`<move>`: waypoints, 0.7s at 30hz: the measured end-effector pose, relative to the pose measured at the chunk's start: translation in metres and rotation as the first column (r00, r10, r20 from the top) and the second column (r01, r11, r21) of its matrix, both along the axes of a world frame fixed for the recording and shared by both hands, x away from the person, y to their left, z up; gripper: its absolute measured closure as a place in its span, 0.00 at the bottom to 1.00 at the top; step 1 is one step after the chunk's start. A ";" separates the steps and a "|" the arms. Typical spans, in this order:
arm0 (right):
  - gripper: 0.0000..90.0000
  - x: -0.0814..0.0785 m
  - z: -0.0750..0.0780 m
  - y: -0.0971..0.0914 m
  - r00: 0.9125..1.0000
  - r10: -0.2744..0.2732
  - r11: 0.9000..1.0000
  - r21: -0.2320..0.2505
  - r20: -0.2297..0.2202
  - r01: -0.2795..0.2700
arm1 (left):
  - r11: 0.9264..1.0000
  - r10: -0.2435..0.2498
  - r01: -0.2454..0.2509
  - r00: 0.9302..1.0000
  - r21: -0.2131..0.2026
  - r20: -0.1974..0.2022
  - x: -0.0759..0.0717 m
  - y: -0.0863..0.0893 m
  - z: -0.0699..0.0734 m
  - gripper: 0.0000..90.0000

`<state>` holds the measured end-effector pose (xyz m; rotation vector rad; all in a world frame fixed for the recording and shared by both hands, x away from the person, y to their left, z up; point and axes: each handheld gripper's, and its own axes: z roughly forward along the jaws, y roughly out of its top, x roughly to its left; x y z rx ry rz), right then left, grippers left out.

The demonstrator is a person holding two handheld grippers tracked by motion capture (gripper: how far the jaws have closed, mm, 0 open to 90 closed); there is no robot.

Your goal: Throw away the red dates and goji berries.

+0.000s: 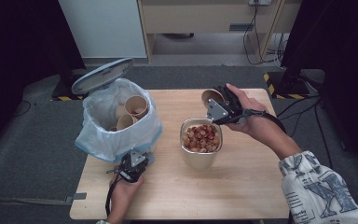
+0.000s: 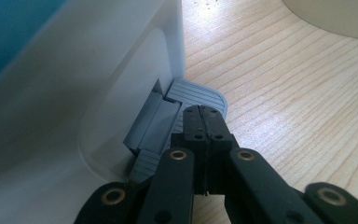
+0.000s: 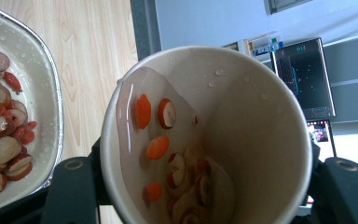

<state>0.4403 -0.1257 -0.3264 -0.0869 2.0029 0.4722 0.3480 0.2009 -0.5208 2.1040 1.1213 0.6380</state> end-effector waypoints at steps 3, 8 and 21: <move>0.39 0.000 0.001 -0.001 1.000 0.003 1.000 -0.007 0.003 -0.003 | 1.000 0.000 0.000 1.000 0.000 0.000 0.000 0.000 0.000 0.99; 0.39 0.002 0.004 -0.003 1.000 0.002 1.000 -0.018 0.012 -0.002 | 1.000 0.002 -0.002 1.000 -0.004 0.001 0.000 0.000 0.000 0.99; 0.39 0.000 0.018 -0.001 0.996 0.014 0.997 -0.077 0.090 -0.007 | 1.000 0.003 -0.003 1.000 -0.004 0.001 0.000 0.000 0.000 0.99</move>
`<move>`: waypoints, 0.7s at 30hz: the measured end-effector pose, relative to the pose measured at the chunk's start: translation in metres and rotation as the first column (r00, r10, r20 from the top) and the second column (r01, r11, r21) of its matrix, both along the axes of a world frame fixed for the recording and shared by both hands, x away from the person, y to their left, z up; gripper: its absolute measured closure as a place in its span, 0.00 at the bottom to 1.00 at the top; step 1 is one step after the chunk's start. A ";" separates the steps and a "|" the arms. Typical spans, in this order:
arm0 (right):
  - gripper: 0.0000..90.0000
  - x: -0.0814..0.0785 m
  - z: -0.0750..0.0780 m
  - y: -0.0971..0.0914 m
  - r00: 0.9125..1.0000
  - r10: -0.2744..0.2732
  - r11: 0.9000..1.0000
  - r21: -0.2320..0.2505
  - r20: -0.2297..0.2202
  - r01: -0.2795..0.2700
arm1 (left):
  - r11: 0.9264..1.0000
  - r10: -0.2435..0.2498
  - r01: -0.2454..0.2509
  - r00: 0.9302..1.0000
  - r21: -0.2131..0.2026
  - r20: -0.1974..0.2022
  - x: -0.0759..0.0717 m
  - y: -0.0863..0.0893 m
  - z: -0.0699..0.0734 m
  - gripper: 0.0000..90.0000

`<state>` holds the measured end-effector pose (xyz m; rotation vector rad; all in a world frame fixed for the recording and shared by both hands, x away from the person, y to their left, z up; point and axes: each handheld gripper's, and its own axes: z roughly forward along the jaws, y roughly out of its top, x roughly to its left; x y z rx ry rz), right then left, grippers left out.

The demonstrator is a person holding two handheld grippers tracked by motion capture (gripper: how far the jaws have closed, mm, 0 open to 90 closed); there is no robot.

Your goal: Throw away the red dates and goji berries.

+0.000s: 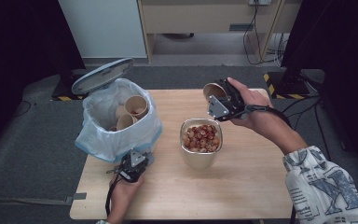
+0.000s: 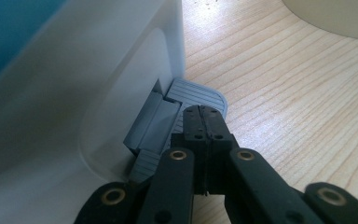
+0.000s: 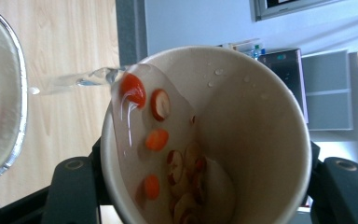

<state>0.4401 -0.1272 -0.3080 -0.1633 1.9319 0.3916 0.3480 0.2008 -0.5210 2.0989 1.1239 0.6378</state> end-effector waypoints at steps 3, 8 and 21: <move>0.39 -0.001 0.002 0.002 1.000 0.005 1.000 -0.009 0.008 -0.005 | 1.000 0.000 0.000 1.000 0.000 0.000 0.000 0.000 0.000 0.99; 0.39 -0.001 0.005 0.003 0.999 0.005 1.000 -0.029 0.032 -0.004 | 1.000 -0.002 0.002 1.000 0.002 0.001 0.000 0.000 0.000 0.99; 0.39 -0.002 0.008 0.002 0.996 0.007 0.996 -0.088 0.094 0.002 | 1.000 -0.002 0.002 1.000 0.002 0.000 0.000 0.000 0.000 0.99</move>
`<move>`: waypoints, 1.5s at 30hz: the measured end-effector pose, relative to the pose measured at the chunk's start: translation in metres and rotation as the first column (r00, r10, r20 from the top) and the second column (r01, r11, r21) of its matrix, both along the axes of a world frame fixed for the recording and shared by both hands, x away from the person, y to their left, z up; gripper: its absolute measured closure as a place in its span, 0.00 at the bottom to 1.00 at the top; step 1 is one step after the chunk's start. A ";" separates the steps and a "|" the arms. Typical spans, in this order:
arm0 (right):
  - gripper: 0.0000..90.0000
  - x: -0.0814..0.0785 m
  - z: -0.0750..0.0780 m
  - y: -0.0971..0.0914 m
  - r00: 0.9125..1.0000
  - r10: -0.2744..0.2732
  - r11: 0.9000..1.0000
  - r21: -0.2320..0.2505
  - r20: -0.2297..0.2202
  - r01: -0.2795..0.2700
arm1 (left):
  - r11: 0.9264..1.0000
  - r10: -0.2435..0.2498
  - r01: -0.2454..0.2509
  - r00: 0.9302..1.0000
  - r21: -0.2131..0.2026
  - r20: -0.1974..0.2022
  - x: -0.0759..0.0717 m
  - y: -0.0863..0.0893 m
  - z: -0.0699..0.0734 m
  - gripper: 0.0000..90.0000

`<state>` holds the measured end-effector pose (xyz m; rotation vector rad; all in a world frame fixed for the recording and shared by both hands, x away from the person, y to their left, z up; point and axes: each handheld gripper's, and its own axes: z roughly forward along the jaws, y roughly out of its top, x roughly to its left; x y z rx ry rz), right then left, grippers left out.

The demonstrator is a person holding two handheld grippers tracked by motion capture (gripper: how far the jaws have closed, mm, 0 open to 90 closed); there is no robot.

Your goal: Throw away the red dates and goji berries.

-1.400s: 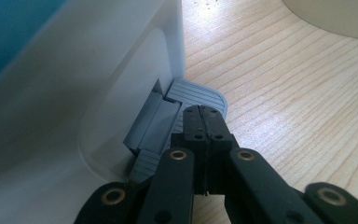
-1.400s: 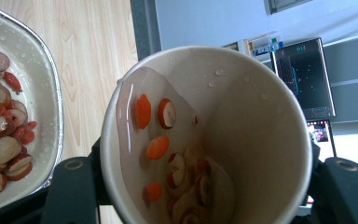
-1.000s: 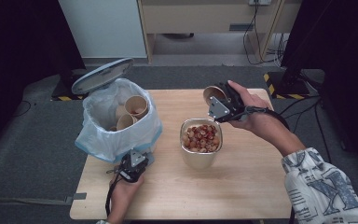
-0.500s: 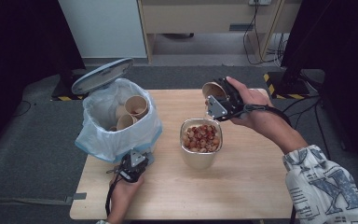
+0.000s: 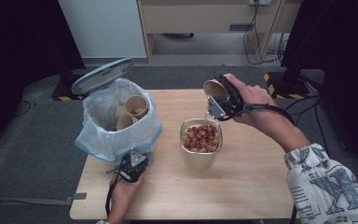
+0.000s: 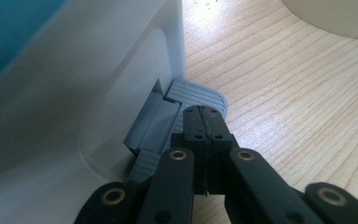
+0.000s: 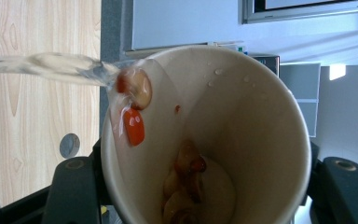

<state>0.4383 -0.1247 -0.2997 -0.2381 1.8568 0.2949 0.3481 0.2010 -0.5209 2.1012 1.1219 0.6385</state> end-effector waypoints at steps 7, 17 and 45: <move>0.39 -0.001 0.002 -0.001 1.000 -0.004 1.000 -0.013 0.022 0.004 | 1.000 0.000 0.000 1.000 0.000 0.000 0.000 0.000 0.000 0.99; 0.39 -0.003 0.005 -0.001 0.998 0.005 0.999 -0.035 0.060 -0.003 | 1.000 0.000 0.000 1.000 0.001 0.000 0.000 0.000 0.000 0.99; 0.39 -0.006 0.005 0.007 0.993 0.015 0.993 -0.114 0.114 -0.002 | 1.000 0.000 0.000 1.000 0.002 -0.002 0.000 0.000 0.000 0.99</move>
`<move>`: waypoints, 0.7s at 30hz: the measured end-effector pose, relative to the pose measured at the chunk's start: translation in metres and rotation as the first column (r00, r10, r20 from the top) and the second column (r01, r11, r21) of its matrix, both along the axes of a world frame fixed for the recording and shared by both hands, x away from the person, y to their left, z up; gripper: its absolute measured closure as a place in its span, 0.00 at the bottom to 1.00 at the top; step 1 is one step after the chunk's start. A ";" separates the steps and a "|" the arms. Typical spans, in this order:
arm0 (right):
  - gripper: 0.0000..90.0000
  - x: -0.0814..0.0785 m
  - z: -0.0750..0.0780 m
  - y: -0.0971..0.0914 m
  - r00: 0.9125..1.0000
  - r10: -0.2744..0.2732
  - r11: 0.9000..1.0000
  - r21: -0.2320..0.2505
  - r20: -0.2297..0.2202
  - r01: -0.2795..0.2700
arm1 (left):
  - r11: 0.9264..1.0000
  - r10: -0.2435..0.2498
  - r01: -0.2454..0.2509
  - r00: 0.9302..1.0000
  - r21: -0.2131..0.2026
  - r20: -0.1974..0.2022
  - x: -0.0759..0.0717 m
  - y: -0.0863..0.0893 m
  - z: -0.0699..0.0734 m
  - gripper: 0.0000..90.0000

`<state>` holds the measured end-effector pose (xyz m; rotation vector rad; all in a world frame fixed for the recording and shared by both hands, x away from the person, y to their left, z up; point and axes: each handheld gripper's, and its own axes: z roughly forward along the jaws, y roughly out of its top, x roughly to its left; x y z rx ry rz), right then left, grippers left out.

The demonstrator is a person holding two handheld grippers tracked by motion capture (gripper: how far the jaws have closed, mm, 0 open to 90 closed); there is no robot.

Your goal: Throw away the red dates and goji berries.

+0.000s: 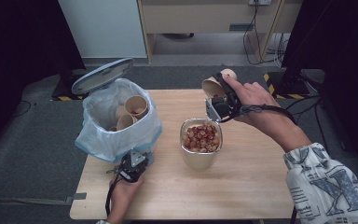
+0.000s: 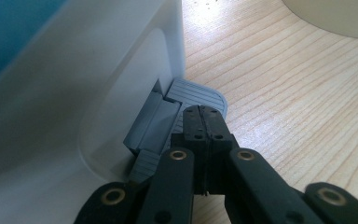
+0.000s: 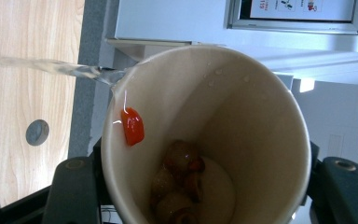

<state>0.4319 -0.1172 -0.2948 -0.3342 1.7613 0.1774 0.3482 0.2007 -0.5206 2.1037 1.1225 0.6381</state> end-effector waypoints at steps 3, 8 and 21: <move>0.40 0.000 0.000 0.001 1.000 -0.003 0.999 -0.033 0.021 0.004 | 1.000 0.000 0.000 1.000 0.000 0.000 0.000 0.000 0.000 0.99; 0.40 -0.002 -0.001 0.004 0.997 -0.001 0.993 -0.114 0.071 0.009 | 1.000 0.000 0.000 1.000 0.000 0.000 0.000 0.000 0.000 0.99; 0.40 -0.001 -0.003 0.001 0.996 -0.008 0.989 -0.149 0.088 0.021 | 1.000 0.000 0.000 1.000 0.001 -0.001 0.000 0.000 0.000 0.99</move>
